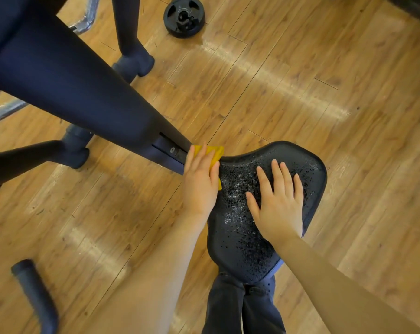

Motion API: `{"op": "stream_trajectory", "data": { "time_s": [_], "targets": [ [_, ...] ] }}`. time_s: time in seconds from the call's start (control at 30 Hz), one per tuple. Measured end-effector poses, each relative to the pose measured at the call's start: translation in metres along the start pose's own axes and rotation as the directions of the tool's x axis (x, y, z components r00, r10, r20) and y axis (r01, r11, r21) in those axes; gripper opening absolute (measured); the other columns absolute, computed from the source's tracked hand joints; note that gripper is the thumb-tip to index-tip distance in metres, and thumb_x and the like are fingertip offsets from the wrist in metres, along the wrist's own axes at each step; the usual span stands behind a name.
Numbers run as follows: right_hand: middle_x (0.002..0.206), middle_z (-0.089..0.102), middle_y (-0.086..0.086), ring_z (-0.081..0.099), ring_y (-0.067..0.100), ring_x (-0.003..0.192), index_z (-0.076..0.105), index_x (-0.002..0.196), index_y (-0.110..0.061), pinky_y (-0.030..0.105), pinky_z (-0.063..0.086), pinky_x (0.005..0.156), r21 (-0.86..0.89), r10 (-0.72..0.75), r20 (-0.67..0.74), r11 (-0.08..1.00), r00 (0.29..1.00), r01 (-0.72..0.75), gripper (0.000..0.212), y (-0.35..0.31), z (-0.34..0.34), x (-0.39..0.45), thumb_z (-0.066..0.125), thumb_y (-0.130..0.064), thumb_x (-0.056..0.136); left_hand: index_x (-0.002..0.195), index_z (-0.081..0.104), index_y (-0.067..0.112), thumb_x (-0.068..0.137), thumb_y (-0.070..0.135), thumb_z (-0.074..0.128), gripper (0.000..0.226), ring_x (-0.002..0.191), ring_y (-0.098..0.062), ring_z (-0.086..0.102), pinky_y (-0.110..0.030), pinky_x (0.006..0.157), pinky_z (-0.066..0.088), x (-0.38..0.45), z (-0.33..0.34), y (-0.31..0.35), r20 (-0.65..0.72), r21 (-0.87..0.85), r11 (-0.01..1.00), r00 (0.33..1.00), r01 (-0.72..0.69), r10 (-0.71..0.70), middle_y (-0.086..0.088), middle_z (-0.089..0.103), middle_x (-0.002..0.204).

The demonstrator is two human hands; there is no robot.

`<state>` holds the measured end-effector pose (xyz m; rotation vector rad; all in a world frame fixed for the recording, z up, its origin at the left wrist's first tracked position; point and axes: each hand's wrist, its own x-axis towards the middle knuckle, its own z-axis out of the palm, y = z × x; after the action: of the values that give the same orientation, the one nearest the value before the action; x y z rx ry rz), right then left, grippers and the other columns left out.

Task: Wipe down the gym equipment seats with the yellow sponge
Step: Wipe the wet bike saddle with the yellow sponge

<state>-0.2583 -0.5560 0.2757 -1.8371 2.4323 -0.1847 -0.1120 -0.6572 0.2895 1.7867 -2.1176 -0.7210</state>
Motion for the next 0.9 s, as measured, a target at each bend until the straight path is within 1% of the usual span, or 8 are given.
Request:
{"op": "stream_trajectory", "data": {
  "time_s": [0.03, 0.13, 0.2, 0.37, 0.47, 0.6, 0.73, 0.9],
  "targets": [
    [0.154, 0.031, 0.017, 0.024, 0.032, 0.144, 0.042, 0.144, -0.014, 0.052, 0.018, 0.117, 0.000, 0.002, 0.002, 1.000, 1.000, -0.002, 0.060, 0.000, 0.000, 0.000, 0.035, -0.050, 0.097, 0.140, 0.050, 0.018, 0.102, 0.034, 0.041, 0.042, 0.147, -0.015, 0.015, -0.015, 0.115, 0.001, -0.012, -0.001, -0.001, -0.002, 0.001, 1.000, 1.000, -0.023, 0.023, 0.003, 0.039, 0.151],
    [0.154, 0.031, 0.017, 0.024, 0.032, 0.144, 0.043, 0.144, -0.014, 0.052, 0.019, 0.117, 0.001, 0.004, 0.005, 1.000, 1.000, -0.004, 0.060, 0.000, 0.000, 0.000, 0.034, -0.051, 0.097, 0.146, 0.040, 0.020, 0.101, 0.038, 0.038, 0.049, 0.148, -0.012, 0.007, -0.029, 0.118, 0.010, -0.041, -0.001, -0.003, 0.041, 0.036, 0.998, 0.998, -0.050, 0.048, 0.006, 0.028, 0.156],
    [0.154, 0.031, 0.017, 0.024, 0.032, 0.144, 0.043, 0.144, -0.014, 0.052, 0.018, 0.117, 0.000, 0.006, 0.009, 1.000, 1.000, -0.006, 0.060, 0.000, 0.000, 0.001, 0.035, -0.051, 0.097, 0.147, 0.036, 0.019, 0.100, 0.037, 0.038, 0.051, 0.149, -0.013, 0.004, -0.034, 0.118, 0.012, -0.042, 0.001, -0.005, 0.063, 0.049, 0.997, 0.997, -0.053, 0.050, 0.005, 0.024, 0.158],
    [0.154, 0.030, 0.017, 0.023, 0.032, 0.145, 0.041, 0.145, -0.014, 0.052, 0.017, 0.117, -0.004, 0.004, 0.014, 1.000, 1.000, -0.004, 0.060, 0.000, 0.000, 0.001, 0.034, -0.051, 0.097, 0.146, 0.038, 0.012, 0.103, 0.030, 0.038, 0.047, 0.148, -0.023, 0.006, -0.039, 0.121, 0.011, 0.007, 0.005, 0.004, 0.038, 0.088, 0.995, 0.998, 0.056, -0.060, -0.005, 0.027, 0.157],
    [0.154, 0.030, 0.017, 0.023, 0.031, 0.145, 0.041, 0.145, -0.015, 0.052, 0.017, 0.117, -0.001, 0.007, 0.009, 1.000, 1.000, -0.007, 0.060, 0.000, 0.000, 0.001, 0.034, -0.051, 0.097, 0.145, 0.040, 0.010, 0.102, 0.033, 0.037, 0.049, 0.148, -0.023, 0.008, -0.041, 0.121, 0.013, 0.008, 0.009, 0.008, 0.011, 0.070, 0.994, 0.997, 0.082, -0.083, -0.006, 0.030, 0.156],
    [0.154, 0.030, 0.016, 0.023, 0.031, 0.145, 0.042, 0.144, -0.015, 0.051, 0.017, 0.117, 0.006, 0.008, 0.004, 1.000, 1.000, -0.008, 0.060, 0.000, 0.000, 0.001, 0.036, -0.051, 0.097, 0.148, 0.033, 0.010, 0.099, 0.042, 0.034, 0.059, 0.149, -0.020, 0.003, -0.034, 0.120, 0.008, -0.024, 0.011, 0.007, 0.012, 0.052, 0.998, 1.000, 0.020, -0.021, -0.003, 0.021, 0.159],
    [0.154, 0.030, 0.016, 0.023, 0.031, 0.145, 0.042, 0.144, -0.015, 0.051, 0.017, 0.117, 0.010, 0.010, 0.007, 1.000, 1.000, -0.010, 0.060, 0.000, 0.000, 0.001, 0.036, -0.051, 0.097, 0.150, 0.027, 0.009, 0.099, 0.042, 0.032, 0.061, 0.149, -0.023, 0.002, -0.043, 0.118, 0.020, -0.057, 0.012, -0.003, 0.080, 0.106, 0.988, 0.991, -0.111, 0.103, -0.005, 0.015, 0.160],
    [0.154, 0.030, 0.016, 0.023, 0.031, 0.145, 0.042, 0.145, -0.016, 0.051, 0.016, 0.117, 0.008, 0.010, 0.002, 1.000, 1.000, -0.010, 0.060, 0.000, 0.001, 0.001, 0.035, -0.051, 0.097, 0.145, 0.039, 0.009, 0.097, 0.041, 0.037, 0.058, 0.147, -0.028, 0.014, -0.044, 0.118, 0.018, -0.016, 0.010, 0.002, 0.089, 0.219, 0.967, 0.990, -0.129, 0.112, -0.008, 0.030, 0.156]
  ]
}}
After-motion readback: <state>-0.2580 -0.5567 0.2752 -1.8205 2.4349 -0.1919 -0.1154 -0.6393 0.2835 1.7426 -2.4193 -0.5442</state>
